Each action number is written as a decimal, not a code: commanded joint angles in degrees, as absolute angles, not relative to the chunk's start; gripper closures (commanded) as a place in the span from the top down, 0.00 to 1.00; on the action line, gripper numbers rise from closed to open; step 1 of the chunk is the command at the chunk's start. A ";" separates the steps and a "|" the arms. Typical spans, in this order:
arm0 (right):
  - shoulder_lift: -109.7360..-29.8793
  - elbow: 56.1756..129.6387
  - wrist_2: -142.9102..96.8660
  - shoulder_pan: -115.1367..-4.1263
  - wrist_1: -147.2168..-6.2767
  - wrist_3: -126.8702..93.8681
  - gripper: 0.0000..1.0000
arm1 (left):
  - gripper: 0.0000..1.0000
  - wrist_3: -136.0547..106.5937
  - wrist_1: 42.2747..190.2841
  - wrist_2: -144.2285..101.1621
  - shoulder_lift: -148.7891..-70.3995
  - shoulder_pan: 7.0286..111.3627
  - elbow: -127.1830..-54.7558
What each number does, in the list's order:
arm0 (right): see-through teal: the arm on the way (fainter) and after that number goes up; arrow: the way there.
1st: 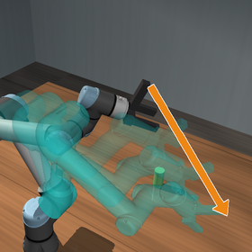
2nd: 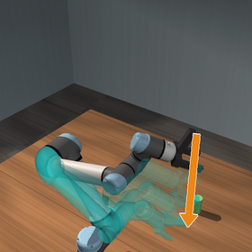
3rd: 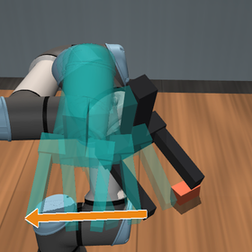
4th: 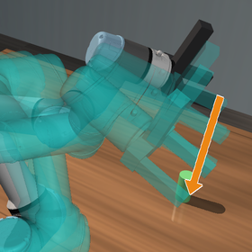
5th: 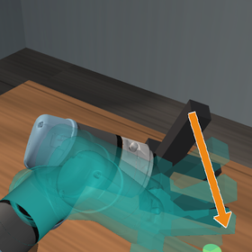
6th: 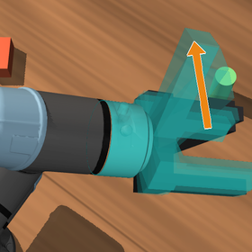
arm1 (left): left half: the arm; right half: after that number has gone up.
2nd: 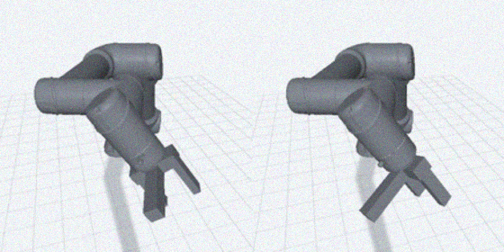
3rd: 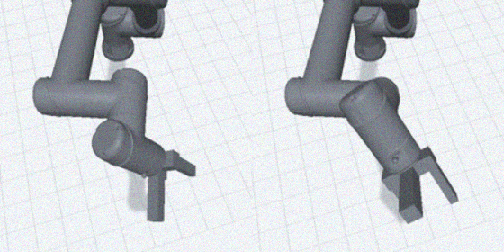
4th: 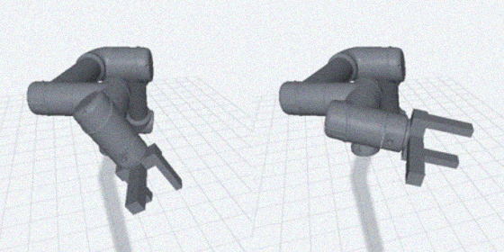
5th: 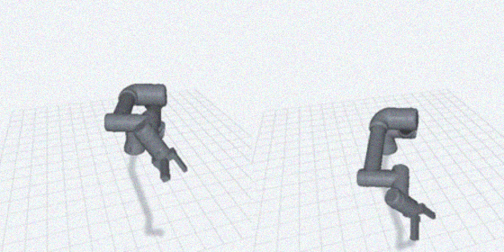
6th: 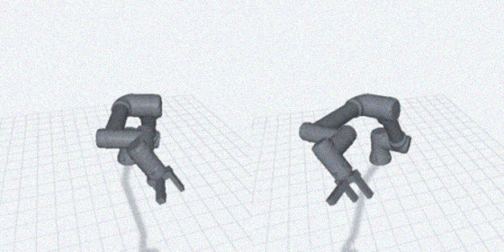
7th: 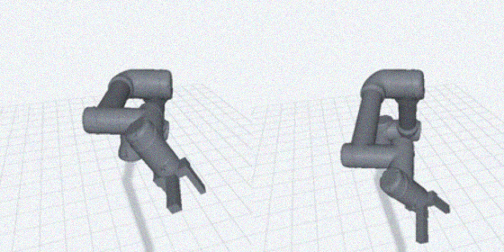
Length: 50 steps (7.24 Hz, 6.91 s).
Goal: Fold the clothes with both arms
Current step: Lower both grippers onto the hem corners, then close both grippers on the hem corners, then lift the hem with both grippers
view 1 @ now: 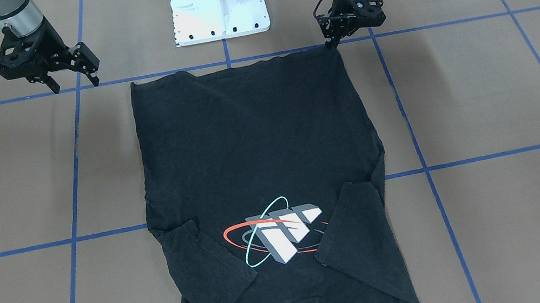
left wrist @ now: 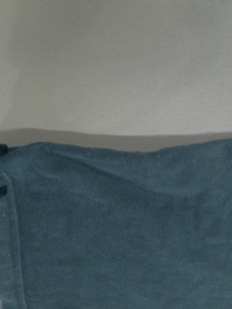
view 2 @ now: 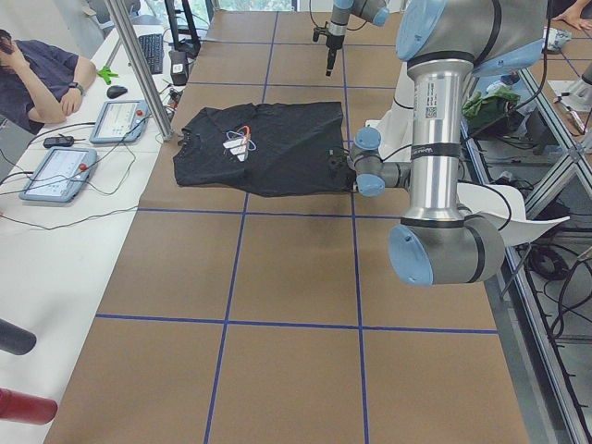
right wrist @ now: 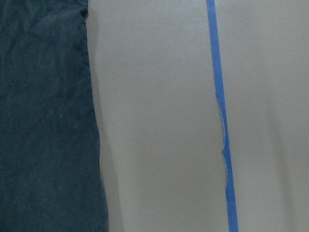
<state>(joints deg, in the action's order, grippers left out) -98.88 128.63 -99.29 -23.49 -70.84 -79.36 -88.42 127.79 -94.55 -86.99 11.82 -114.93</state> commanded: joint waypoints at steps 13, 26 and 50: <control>-89.41 120.51 -85.09 -9.59 -73.46 -87.71 0.92 | 0.00 -90.00 127.97 -91.67 -86.66 11.60 -117.68; -88.68 119.18 -84.46 -7.56 -73.21 -87.45 0.00 | 0.00 -90.00 127.88 -91.67 -86.66 11.60 -118.04; -86.86 140.89 -101.16 -25.20 -92.17 -79.21 0.00 | 0.00 -80.36 118.18 -117.95 -92.15 36.27 -132.21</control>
<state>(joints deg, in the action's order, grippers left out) -90.39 141.82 -100.67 -22.64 -88.63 -81.68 -84.73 123.07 -116.99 -87.60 32.42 -134.17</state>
